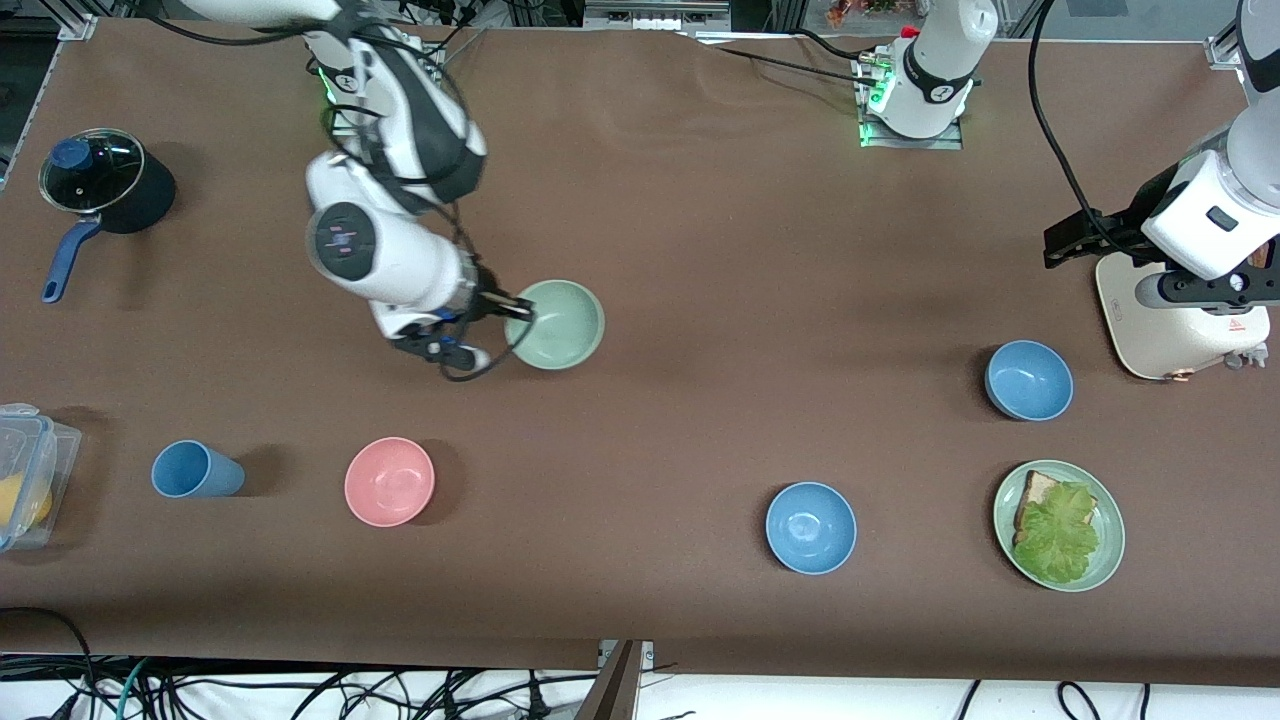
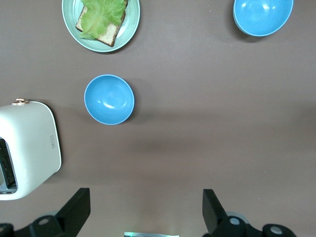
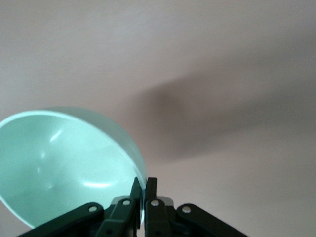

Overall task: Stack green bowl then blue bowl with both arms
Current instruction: 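Slide the green bowl toward the table middle with the right gripper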

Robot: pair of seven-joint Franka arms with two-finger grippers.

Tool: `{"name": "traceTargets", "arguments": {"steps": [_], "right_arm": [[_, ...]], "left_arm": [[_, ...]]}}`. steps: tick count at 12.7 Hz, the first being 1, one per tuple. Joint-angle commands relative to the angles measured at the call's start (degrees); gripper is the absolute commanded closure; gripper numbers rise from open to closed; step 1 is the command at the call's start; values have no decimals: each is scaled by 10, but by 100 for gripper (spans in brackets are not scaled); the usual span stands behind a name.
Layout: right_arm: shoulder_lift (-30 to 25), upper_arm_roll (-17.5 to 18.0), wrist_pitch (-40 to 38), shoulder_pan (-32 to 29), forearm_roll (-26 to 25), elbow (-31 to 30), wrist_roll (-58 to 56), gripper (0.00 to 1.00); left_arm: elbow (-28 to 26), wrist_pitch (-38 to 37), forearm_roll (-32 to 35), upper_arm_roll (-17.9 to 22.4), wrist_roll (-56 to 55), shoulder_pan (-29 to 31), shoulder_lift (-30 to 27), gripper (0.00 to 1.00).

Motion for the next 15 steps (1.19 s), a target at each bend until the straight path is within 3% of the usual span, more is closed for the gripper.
{"name": "traceTargets", "arguments": {"steps": [1,6,13,15], "right_arm": [[77,-4,47,65,1,65,81,100],[142,-4,93,134,3,88,90,100],[175,-4,106,167,3,101,90,100],[186,-4,109,171,2,104,89,100]], "left_arm": [[8,-11,-14,1,1,5,-1,0],[9,-9,-14,1,0,5,-1,0],[10,-8,-3,1,-5,-1,8,0],[10,-4,27,2,-1,2,29,0]]}}
